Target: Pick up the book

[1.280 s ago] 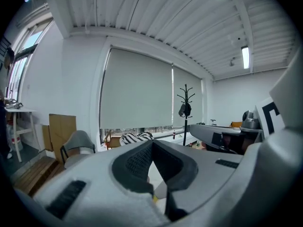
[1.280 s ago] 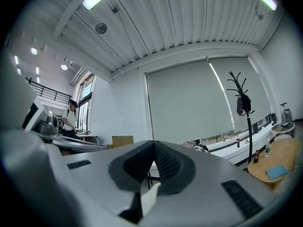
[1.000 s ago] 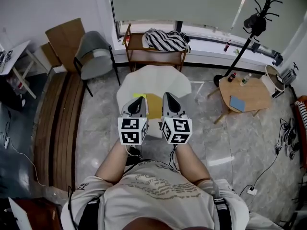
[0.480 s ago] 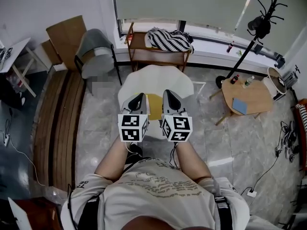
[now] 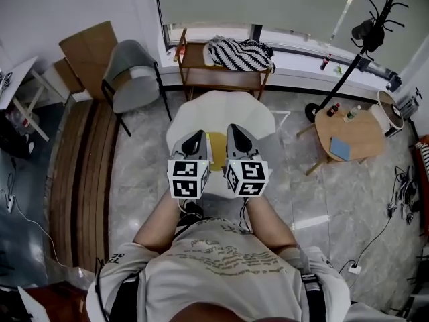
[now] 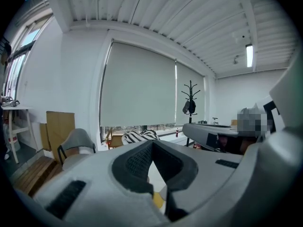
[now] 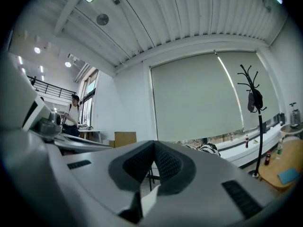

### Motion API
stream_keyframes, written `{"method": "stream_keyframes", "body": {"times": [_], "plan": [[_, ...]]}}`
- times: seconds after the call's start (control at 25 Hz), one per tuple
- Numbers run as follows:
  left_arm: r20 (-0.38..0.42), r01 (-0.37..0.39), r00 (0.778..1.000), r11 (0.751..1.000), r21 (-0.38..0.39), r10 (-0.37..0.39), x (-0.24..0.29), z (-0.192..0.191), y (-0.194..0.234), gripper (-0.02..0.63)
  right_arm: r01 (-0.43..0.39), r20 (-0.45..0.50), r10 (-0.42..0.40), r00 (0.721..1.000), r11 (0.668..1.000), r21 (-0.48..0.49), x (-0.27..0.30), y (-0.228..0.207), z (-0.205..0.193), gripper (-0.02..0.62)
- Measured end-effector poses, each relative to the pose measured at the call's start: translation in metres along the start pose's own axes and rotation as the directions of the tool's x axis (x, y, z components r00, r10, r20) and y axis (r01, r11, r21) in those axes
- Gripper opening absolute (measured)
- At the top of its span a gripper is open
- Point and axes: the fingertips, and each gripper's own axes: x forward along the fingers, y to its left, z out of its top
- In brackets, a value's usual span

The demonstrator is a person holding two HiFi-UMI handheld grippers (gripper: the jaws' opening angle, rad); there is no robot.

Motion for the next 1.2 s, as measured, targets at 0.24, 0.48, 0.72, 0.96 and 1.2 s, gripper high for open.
{"method": "stream_keyframes", "body": {"times": [0.24,0.48,0.72,0.96,1.2], "plan": [[0.001,0.017,1.000,1.000,-0.024,-0.017,0.029,0.007,0.024,0.012,0.009,-0.004,-0.009,1.000,1.000,-0.008,0.043,-0.006,0.006,0.026],[-0.018,0.010,1.000,0.999,-0.044,-0.010,0.055,0.007,0.064,0.012,0.007,-0.044,-0.007,0.999,1.000,0.005,0.092,0.001,-0.005,0.026],[-0.031,0.016,0.999,0.998,-0.054,-0.018,0.081,0.014,0.115,0.012,0.007,-0.058,-0.006,0.998,1.000,0.007,0.148,0.018,-0.004,0.026],[-0.046,0.035,0.998,0.996,-0.076,-0.039,0.106,0.014,0.160,0.012,0.035,-0.072,-0.035,0.997,0.999,-0.001,0.195,0.026,-0.006,0.026],[-0.097,0.064,0.993,0.993,-0.099,-0.074,0.127,-0.003,0.186,0.012,0.063,-0.099,-0.060,0.993,0.998,0.024,0.224,0.031,-0.019,0.026]]}}
